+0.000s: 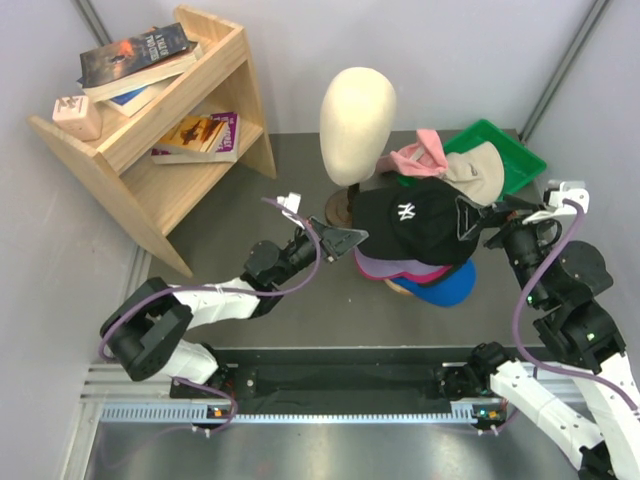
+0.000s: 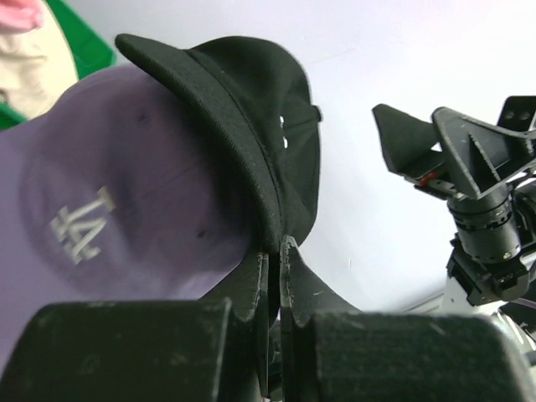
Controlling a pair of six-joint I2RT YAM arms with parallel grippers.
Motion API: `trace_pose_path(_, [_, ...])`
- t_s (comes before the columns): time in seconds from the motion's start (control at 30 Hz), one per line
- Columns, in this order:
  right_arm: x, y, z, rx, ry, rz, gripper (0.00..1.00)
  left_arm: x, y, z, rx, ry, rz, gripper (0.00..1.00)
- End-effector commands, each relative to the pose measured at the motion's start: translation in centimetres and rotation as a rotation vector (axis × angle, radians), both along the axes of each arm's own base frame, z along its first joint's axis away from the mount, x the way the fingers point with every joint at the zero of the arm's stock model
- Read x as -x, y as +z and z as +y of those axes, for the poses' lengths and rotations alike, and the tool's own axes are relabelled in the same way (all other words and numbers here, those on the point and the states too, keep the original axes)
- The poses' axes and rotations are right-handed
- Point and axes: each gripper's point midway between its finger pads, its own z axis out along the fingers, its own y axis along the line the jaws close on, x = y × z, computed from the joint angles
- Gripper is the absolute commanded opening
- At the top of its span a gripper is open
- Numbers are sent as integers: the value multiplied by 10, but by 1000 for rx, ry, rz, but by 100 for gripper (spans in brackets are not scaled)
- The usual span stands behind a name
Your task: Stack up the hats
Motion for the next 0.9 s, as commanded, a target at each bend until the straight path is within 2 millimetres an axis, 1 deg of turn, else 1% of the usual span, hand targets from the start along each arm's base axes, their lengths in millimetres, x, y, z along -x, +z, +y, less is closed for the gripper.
trace_pose_path(0.0, [-4, 0, 2, 8, -2, 5, 100, 6, 20, 24, 117, 59, -52, 0])
trace_pose_path(0.03, [-5, -2, 3, 9, -2, 7, 100, 5, 12, 28, 112, 79, -31, 0])
trace_pose_path(0.07, [-5, -3, 3, 11, -2, 10, 99, 6, 10, 32, 120, 90, -30, 0])
trace_pose_path(0.13, [-7, -5, 4, 15, 1, 17, 99, 3, 0, 38, 110, 124, -4, 0])
trace_pose_path(0.3, [-15, -18, 7, 29, -8, 50, 99, -1, -21, 37, 72, 135, 47, 0])
trace_pose_path(0.33, [-16, -19, 5, 25, -22, 54, 99, -1, -24, 36, 68, 135, 60, 0])
trace_pose_path(0.43, [-24, -29, 5, 38, -47, 86, 98, -4, -38, 36, 56, 141, 107, 0])
trace_pose_path(0.5, [-32, -41, 5, 56, -68, 123, 98, -5, -49, 37, 47, 145, 139, 0])
trace_pose_path(0.57, [-40, -50, 8, 70, -73, 150, 97, -5, -53, 39, 53, 150, 157, 0])
trace_pose_path(0.6, [-43, -56, 8, 72, -75, 162, 97, -5, -59, 41, 45, 154, 169, 0])
trace_pose_path(0.7, [-50, -65, 15, 73, -39, 169, 95, -5, -65, 42, 45, 152, 181, 0])
trace_pose_path(0.73, [-50, -66, 20, 73, -12, 170, 94, -6, -67, 42, 42, 152, 185, 0])
trace_pose_path(0.87, [-51, -69, 24, 68, 11, 166, 94, -7, -80, 39, 23, 147, 214, 0])
